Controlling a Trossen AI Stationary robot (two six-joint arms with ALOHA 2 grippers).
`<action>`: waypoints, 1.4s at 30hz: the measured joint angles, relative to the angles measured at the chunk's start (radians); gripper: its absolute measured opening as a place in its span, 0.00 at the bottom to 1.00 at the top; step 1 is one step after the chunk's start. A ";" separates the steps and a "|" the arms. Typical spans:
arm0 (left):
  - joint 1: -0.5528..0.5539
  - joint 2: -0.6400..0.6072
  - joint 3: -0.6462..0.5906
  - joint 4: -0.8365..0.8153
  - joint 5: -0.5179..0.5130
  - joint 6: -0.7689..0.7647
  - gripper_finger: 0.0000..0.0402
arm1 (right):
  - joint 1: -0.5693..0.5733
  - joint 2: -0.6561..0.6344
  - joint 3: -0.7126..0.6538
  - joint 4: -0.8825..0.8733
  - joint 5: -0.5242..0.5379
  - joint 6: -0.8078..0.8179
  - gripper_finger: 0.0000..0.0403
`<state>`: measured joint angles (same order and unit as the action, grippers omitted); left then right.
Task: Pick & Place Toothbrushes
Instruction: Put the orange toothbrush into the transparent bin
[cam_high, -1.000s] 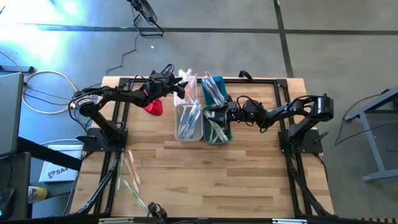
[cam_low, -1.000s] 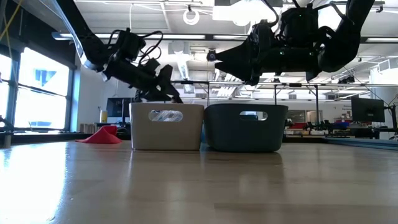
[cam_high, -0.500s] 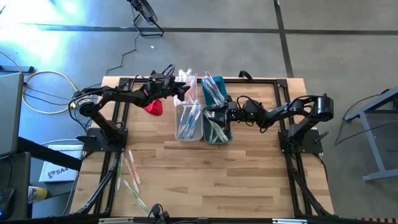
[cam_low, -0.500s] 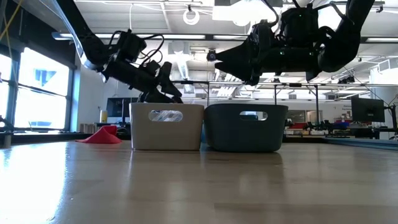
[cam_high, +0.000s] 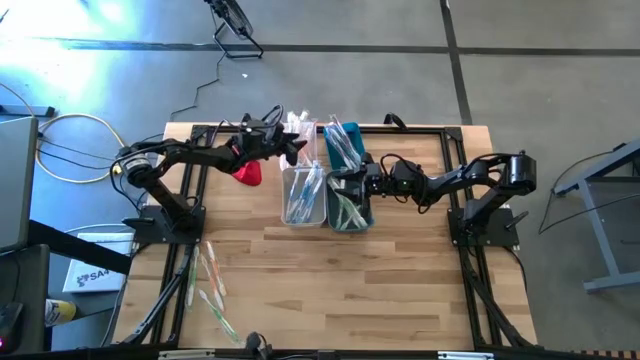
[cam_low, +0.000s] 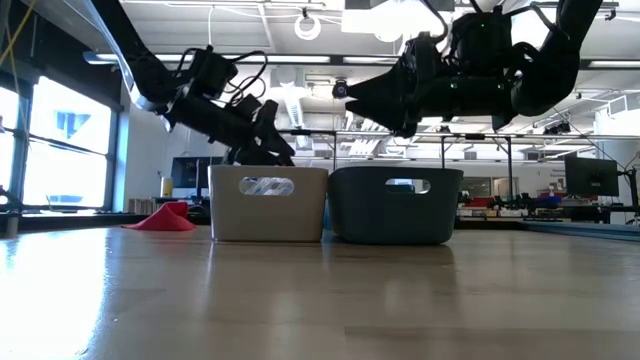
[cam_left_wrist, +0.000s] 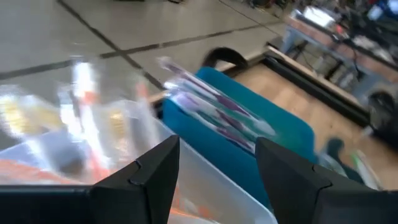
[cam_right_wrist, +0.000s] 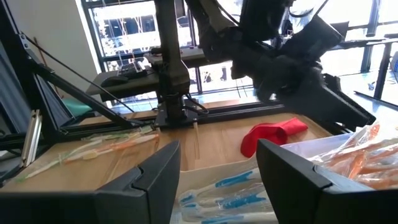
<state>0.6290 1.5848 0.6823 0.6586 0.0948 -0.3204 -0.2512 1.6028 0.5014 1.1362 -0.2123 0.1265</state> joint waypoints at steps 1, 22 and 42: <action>-0.013 -0.003 -0.002 0.000 0.001 0.015 0.52 | 0.000 0.000 0.000 -0.003 0.000 0.000 0.51; -0.376 -0.687 -0.415 -0.014 0.006 0.050 0.52 | 0.000 0.000 0.000 -0.007 0.003 -0.001 0.51; -0.617 -0.814 -0.432 -0.087 0.005 0.001 0.52 | 0.000 0.000 0.000 -0.003 0.002 0.000 0.51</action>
<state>0.0124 0.7712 0.2501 0.5719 0.0998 -0.3191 -0.2512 1.6024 0.5014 1.1332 -0.2108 0.1261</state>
